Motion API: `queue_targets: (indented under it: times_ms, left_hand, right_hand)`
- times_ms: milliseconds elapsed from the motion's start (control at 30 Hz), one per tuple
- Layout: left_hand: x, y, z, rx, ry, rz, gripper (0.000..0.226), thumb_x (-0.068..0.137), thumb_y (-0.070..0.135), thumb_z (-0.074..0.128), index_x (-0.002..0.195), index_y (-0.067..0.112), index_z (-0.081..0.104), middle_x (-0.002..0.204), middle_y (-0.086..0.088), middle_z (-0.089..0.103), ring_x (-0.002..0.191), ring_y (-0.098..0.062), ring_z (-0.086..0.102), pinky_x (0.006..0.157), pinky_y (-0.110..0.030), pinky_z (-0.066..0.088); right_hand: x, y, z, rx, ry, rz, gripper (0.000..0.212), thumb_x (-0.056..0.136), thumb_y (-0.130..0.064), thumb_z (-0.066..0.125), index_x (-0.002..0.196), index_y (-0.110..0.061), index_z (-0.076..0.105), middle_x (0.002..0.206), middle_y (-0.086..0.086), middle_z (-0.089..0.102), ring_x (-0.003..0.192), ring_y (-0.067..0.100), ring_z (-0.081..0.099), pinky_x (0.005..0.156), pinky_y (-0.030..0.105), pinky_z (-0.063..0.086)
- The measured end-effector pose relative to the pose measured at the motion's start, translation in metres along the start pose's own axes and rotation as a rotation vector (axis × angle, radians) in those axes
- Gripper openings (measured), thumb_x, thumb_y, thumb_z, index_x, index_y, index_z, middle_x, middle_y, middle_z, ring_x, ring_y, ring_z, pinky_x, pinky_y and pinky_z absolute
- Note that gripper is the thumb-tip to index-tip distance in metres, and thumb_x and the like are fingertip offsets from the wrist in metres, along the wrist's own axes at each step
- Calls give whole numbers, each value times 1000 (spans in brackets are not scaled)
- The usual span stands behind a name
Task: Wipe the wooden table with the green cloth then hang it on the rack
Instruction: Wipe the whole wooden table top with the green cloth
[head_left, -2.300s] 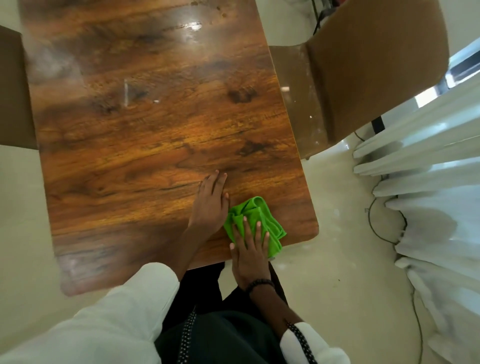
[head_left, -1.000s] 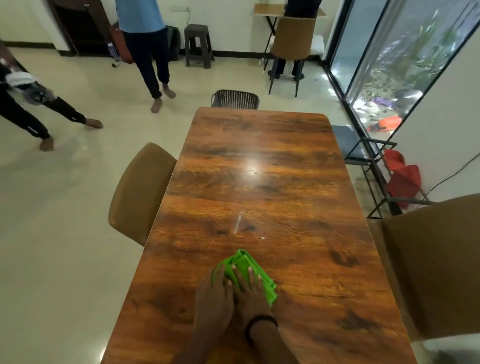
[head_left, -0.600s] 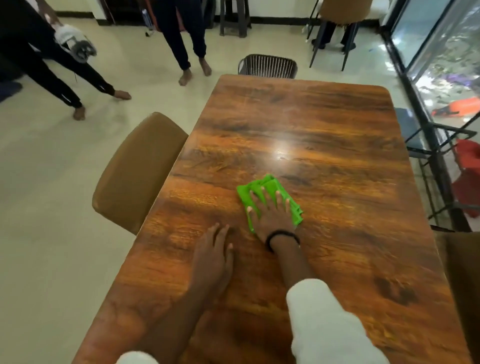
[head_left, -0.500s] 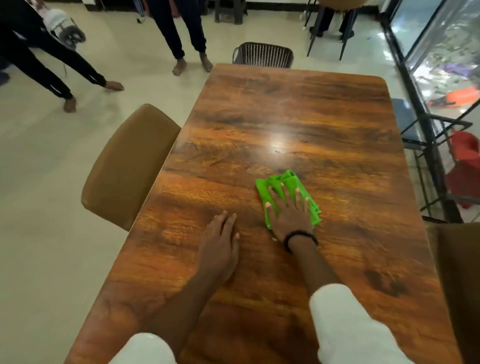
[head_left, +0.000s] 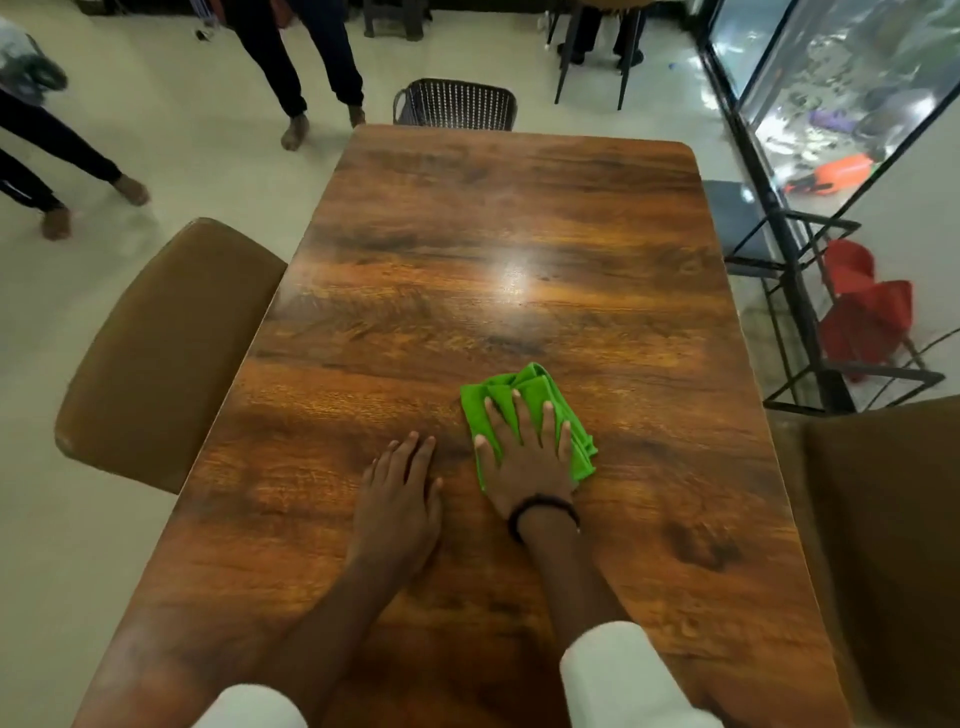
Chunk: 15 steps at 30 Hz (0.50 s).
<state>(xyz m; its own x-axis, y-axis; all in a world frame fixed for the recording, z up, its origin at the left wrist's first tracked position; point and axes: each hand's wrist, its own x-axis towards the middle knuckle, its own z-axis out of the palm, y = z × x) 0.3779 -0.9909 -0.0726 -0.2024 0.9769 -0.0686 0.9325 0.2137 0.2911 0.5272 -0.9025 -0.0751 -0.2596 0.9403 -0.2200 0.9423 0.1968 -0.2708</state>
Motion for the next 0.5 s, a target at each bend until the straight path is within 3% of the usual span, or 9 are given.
queue_targets:
  times_ms: [133,233,300,367,433,500]
  left_hand:
    - [0,3,-3,15,-36,-27,55,95,40,33,146,20,36,153,-4,36,142,-26,30,114,-46,27]
    - [4,-1,-6,-7,-71,-8,53,98,40,38,147,21,34,155,-5,32,143,-28,28,114,-48,27]
    - [6,-5,-10,2,-132,4,56,99,43,37,150,23,27,158,-2,25,145,-26,22,117,-46,24]
    - [7,-5,-13,10,-162,9,58,99,46,35,151,24,23,159,-1,22,146,-26,19,118,-45,22]
    - [6,-5,-11,33,-150,25,58,99,48,33,151,24,23,159,-1,22,145,-26,20,117,-45,24]
    - [6,-6,-11,50,-133,24,59,99,49,30,152,24,22,159,-2,22,145,-26,20,117,-45,23]
  right_hand:
    - [-59,-2,4,86,4,-169,52,101,-51,22,152,-48,9,162,-13,-5,148,28,-15,116,51,-13]
    - [-95,53,-1,47,-32,-227,50,99,-56,24,149,-51,21,161,-15,13,149,27,-2,119,53,5]
    - [-85,104,-14,-11,13,-88,56,95,-61,20,149,-48,24,160,-12,16,149,32,9,118,56,14]
    - [-60,144,-30,-20,18,134,60,93,-65,11,151,-48,13,162,-11,5,150,32,3,120,53,5]
    - [-37,142,-40,39,23,319,59,96,-63,15,152,-48,3,164,-8,-2,149,32,-5,119,53,-2]
    - [-31,105,-30,31,54,325,59,99,-57,22,153,-44,2,164,-3,-3,149,37,-6,117,58,-3]
